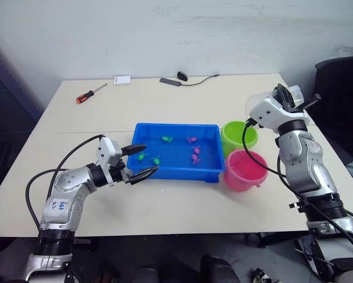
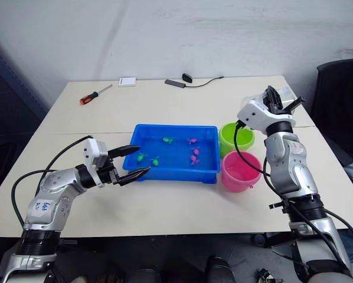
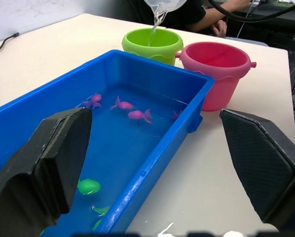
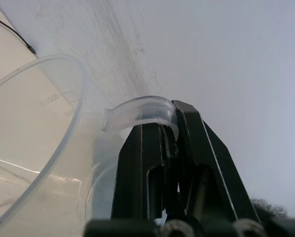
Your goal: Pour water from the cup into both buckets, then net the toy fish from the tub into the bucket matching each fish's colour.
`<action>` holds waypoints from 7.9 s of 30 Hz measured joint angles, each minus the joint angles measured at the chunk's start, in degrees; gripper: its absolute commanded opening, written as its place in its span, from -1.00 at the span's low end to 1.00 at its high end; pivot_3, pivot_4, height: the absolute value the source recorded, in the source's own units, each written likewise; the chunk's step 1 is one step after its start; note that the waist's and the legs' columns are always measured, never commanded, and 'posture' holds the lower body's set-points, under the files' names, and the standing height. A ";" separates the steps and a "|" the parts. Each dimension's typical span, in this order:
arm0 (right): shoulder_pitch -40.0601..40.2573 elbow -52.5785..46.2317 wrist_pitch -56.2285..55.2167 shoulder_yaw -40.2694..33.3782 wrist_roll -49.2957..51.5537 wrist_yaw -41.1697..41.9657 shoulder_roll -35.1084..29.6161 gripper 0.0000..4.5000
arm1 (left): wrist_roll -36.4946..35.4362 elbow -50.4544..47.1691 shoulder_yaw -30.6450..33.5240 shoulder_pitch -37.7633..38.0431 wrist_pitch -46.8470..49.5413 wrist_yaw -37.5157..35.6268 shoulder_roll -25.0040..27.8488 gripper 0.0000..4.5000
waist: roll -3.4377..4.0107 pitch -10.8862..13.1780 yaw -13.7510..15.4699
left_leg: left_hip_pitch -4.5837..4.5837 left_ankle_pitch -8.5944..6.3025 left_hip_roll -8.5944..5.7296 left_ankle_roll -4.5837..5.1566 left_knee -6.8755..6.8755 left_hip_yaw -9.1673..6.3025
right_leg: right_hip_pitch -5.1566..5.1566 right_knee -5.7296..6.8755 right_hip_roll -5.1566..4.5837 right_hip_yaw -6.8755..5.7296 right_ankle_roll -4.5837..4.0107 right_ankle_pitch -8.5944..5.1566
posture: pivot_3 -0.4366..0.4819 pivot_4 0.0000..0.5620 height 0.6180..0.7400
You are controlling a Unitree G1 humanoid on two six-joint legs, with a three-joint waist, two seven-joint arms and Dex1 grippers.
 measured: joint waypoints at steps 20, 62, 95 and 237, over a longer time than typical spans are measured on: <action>0.00 1.17 -2.27 0.04 -1.24 -1.03 -0.06 -0.97 | 0.00 -0.03 0.01 0.23 -0.50 -0.36 0.25 1.00 | 0.00 0.00 0.01 | 0.01 0.00 0.00 0.00 0.01 -0.01 | 0.00 -0.02 0.00 0.00 0.00 0.00 | -0.05 -0.47 1.00; 8.70 5.40 24.38 -32.59 42.18 -9.13 19.20 0.45 | -2.06 -2.04 1.05 2.07 0.26 -1.64 3.62 1.00 | 0.20 0.01 -1.15 | 0.04 0.00 0.23 0.09 -0.11 -0.13 | -0.02 0.13 -0.13 0.29 -0.03 0.01 | -0.05 -0.47 1.00; 19.42 -17.22 57.33 -32.58 45.25 -1.33 13.56 0.45 | -2.02 -1.83 -1.25 -0.50 0.70 -0.86 2.40 1.00 | 0.14 -0.01 -0.12 | -0.04 0.02 0.19 0.16 -0.33 -0.06 | -0.07 -0.60 -0.12 0.28 -0.25 -0.04 | -0.05 -0.47 1.00; 12.62 -34.39 43.00 -0.39 71.28 49.22 -4.79 1.00 | 9.10 12.02 -20.33 -20.24 -10.06 -25.35 2.51 -0.99 | -0.02 0.13 1.78 | -0.31 0.05 -0.01 0.21 0.03 0.17 | -0.03 -1.27 -0.82 -2.26 0.29 0.91 | -0.05 -0.47 1.00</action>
